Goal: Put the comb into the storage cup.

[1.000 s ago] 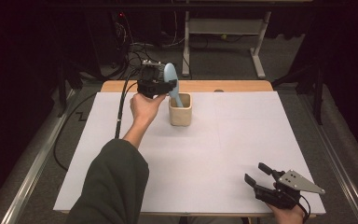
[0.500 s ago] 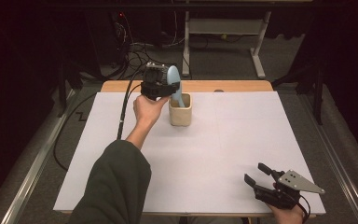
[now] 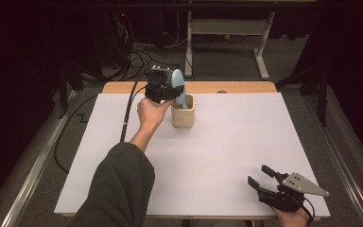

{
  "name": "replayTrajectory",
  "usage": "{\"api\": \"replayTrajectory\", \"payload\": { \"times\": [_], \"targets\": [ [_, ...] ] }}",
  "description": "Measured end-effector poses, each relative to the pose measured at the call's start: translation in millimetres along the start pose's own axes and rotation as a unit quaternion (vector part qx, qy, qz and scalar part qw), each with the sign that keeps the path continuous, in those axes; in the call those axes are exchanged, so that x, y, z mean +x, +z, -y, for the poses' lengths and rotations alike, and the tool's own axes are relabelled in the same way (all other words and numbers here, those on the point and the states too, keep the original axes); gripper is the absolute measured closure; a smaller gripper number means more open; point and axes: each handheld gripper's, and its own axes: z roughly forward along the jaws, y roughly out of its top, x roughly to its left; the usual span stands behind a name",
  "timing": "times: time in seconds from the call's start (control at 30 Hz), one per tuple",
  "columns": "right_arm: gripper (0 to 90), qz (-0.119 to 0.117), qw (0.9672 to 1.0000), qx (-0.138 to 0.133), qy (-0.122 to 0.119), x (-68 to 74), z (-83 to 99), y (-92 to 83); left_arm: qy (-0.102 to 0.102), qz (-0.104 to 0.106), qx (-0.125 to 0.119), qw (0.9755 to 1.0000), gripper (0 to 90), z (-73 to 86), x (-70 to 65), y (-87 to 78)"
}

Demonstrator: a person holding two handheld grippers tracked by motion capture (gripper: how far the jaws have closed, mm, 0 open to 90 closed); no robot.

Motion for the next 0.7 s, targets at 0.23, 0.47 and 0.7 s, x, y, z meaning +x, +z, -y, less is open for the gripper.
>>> {"api": "replayTrajectory", "payload": {
  "times": [0.23,0.47,0.7],
  "targets": [
    [32.3,0.000,1.0000,-0.005,-0.003,0.7,-0.2,-0.7,-0.008,-0.001,0.001,1.0000,52.0,4.3,3.5,3.2],
    [32.3,-0.001,1.0000,-0.003,-0.003,0.9,-0.1,0.1,-0.011,-0.001,0.001,0.9999,51.8,6.7,7.1,4.8],
    [32.3,-0.003,1.0000,0.000,-0.003,1.0,-0.1,0.4,-0.012,0.002,-0.003,0.9999,51.5,8.2,7.5,6.2]
  ]
}}
